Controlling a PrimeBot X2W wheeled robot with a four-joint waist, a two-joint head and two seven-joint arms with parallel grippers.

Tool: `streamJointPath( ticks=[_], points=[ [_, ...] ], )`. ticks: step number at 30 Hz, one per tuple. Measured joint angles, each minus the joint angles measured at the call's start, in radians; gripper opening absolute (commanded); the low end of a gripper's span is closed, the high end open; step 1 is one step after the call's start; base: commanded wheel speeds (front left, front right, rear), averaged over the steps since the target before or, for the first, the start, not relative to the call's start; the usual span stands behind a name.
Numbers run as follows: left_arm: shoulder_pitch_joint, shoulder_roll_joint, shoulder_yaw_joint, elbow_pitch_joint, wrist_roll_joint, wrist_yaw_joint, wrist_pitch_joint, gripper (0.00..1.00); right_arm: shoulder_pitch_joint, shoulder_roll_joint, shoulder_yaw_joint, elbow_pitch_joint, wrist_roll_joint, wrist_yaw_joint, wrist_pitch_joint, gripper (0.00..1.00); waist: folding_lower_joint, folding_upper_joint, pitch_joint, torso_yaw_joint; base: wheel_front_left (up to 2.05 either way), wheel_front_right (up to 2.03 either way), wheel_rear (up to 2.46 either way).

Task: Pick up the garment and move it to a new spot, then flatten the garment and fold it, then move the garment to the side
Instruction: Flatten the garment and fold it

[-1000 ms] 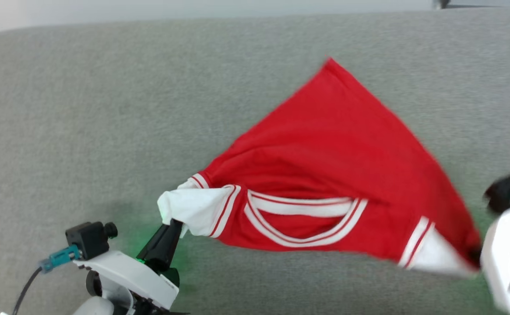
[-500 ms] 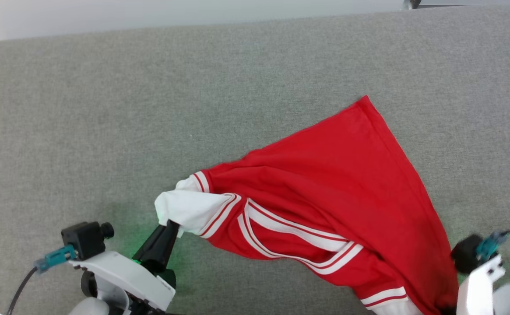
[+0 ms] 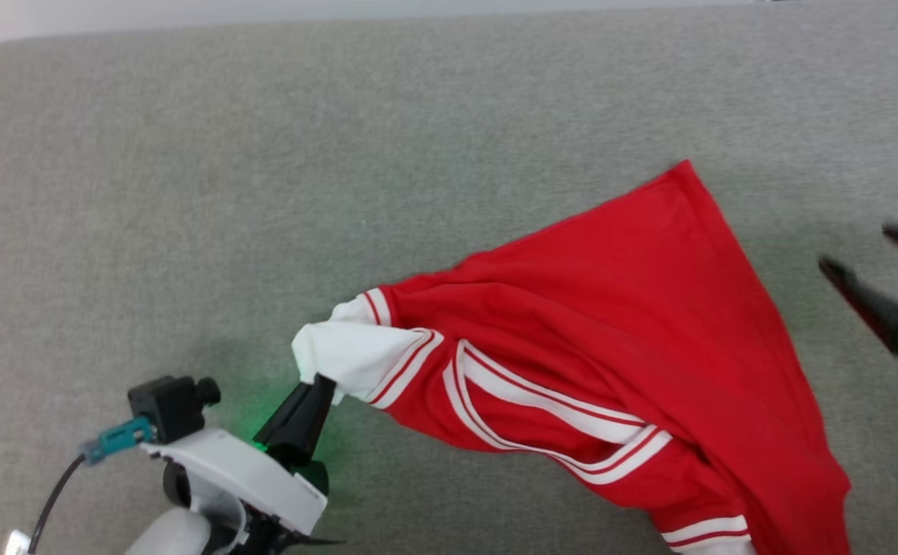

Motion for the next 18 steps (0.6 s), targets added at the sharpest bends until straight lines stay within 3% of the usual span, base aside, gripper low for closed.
streamJointPath(
  ticks=[5,8,18],
  points=[
    [-0.037,-0.012,-0.008,0.010,0.004,-0.012,0.006,0.00,-0.177,0.069,0.085,0.116,-0.123,0.000,-0.013,1.00,0.0000,0.0000,0.030,0.027,0.00,0.00,0.00],
    [-0.057,-0.012,-0.007,0.016,0.005,-0.019,0.007,0.00,-0.253,0.121,0.125,0.220,-0.138,0.000,-0.017,1.00,0.0000,0.0000,0.055,0.043,0.00,0.00,0.00],
    [-0.113,-0.033,-0.013,0.023,0.014,-0.043,-0.004,0.00,-0.395,0.140,0.215,0.484,-0.161,0.000,-0.049,1.00,0.0000,0.0000,0.148,0.087,0.00,0.00,0.00]
  ],
)
